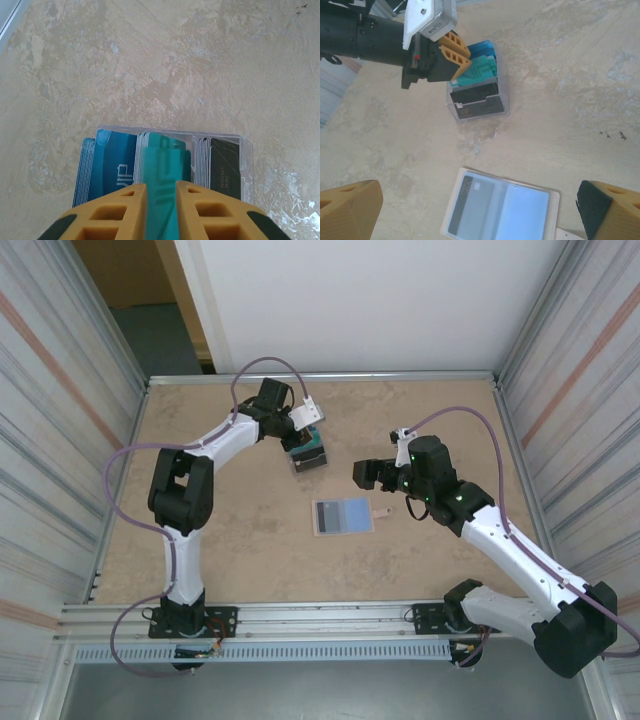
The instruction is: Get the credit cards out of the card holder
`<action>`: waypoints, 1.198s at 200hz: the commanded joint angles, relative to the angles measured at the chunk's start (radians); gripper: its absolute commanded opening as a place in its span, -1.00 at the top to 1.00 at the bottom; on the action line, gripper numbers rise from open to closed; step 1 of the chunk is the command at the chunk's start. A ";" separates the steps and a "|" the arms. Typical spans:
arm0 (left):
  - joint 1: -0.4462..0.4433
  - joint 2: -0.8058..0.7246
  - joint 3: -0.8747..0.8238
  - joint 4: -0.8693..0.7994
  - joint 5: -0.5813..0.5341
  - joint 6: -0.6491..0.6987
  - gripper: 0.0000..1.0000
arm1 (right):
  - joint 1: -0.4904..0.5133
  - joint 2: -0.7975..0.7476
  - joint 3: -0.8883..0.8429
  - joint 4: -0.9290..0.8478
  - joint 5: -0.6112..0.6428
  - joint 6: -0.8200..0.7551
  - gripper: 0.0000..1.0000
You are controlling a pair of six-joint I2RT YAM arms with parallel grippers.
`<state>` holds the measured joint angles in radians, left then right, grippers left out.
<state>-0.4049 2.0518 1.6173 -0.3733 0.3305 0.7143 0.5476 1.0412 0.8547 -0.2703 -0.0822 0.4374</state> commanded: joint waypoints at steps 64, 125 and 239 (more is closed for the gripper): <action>-0.005 -0.184 -0.116 0.069 -0.020 -0.059 0.53 | 0.004 0.028 0.028 -0.035 0.019 0.016 -0.98; -0.014 -0.537 -0.457 0.305 -0.193 -0.330 -0.25 | 0.142 0.178 0.127 -0.174 0.154 0.013 -0.82; -0.006 -1.029 -0.920 0.419 -0.509 -0.771 -0.97 | 0.357 0.602 0.325 -0.341 0.198 0.121 -0.06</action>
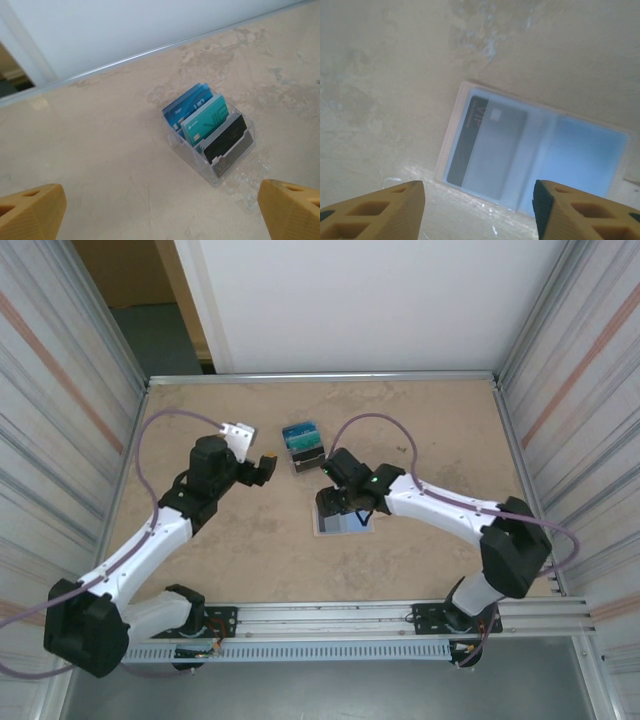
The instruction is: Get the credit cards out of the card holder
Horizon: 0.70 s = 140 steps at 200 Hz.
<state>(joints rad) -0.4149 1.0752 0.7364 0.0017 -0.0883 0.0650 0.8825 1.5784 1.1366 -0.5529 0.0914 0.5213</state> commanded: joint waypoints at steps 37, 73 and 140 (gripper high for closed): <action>0.008 -0.074 -0.075 0.037 -0.134 -0.165 -0.97 | 0.027 0.162 0.067 -0.057 -0.008 0.055 -0.03; 0.010 -0.063 -0.079 0.034 -0.142 -0.179 -0.97 | 0.027 0.222 0.087 -0.068 -0.013 0.059 0.06; 0.010 -0.026 -0.066 0.026 -0.141 -0.195 -0.97 | 0.030 0.281 0.120 -0.081 -0.010 0.052 0.12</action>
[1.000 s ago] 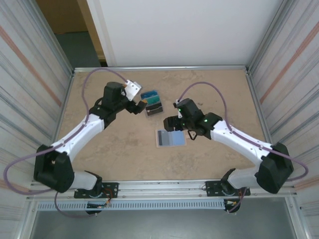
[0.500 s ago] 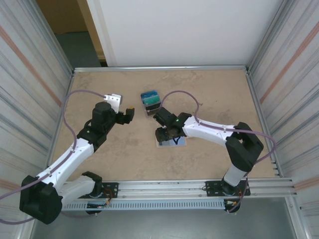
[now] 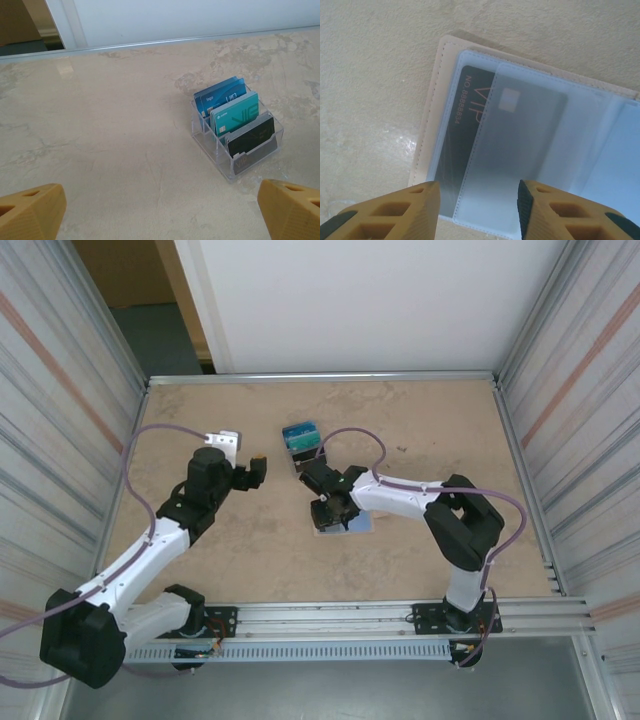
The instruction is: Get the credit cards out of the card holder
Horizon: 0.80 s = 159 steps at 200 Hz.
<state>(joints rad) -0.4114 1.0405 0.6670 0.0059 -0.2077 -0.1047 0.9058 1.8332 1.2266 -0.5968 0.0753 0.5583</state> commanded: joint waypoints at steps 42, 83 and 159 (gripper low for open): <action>0.006 0.013 0.010 0.019 -0.034 -0.038 -0.97 | 0.014 0.053 0.032 -0.045 0.026 0.008 0.18; 0.008 0.019 0.018 0.013 -0.041 -0.046 -0.97 | 0.024 0.083 0.038 -0.058 0.039 0.005 0.21; 0.008 0.011 0.034 0.000 -0.015 -0.052 -0.97 | 0.024 0.039 0.019 -0.058 0.050 0.000 0.51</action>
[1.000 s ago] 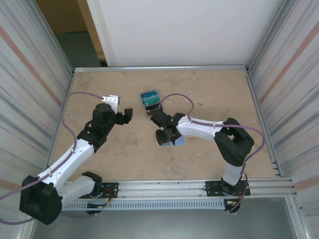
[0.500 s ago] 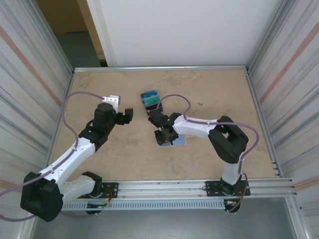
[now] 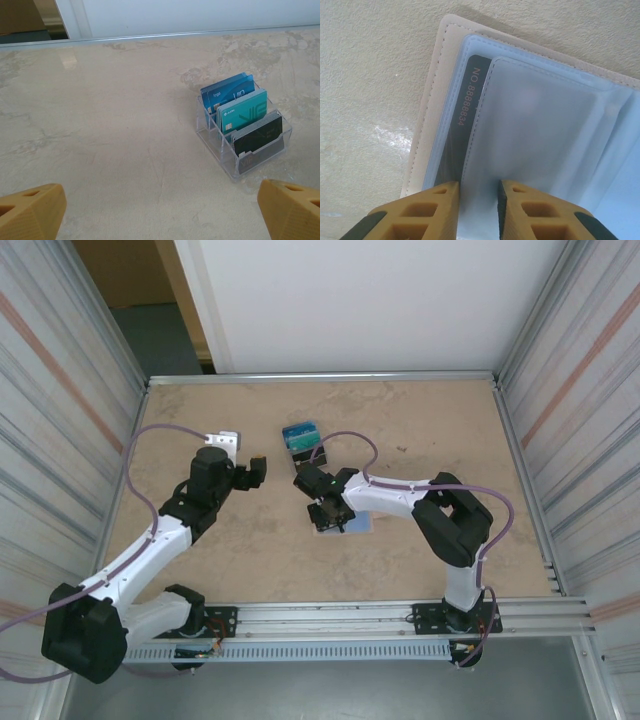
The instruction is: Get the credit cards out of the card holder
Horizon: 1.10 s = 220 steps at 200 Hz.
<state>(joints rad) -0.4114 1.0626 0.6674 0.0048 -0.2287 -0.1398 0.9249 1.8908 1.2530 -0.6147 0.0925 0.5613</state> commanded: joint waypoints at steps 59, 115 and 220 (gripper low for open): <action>0.007 -0.072 0.014 0.019 0.022 -0.062 -0.97 | -0.001 -0.094 -0.069 0.058 -0.083 -0.042 0.70; -0.020 -0.089 0.015 0.032 0.015 -0.043 -0.97 | -0.011 -0.150 -0.090 0.067 -0.078 -0.061 0.67; -0.075 -0.074 0.051 0.015 -0.020 0.023 -0.97 | -0.102 -0.249 -0.151 0.016 0.008 -0.021 0.40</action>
<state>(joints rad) -0.4721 0.9874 0.6769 0.0051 -0.2157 -0.1505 0.8356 1.6989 1.1236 -0.5575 0.0570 0.5167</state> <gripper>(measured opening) 0.986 0.293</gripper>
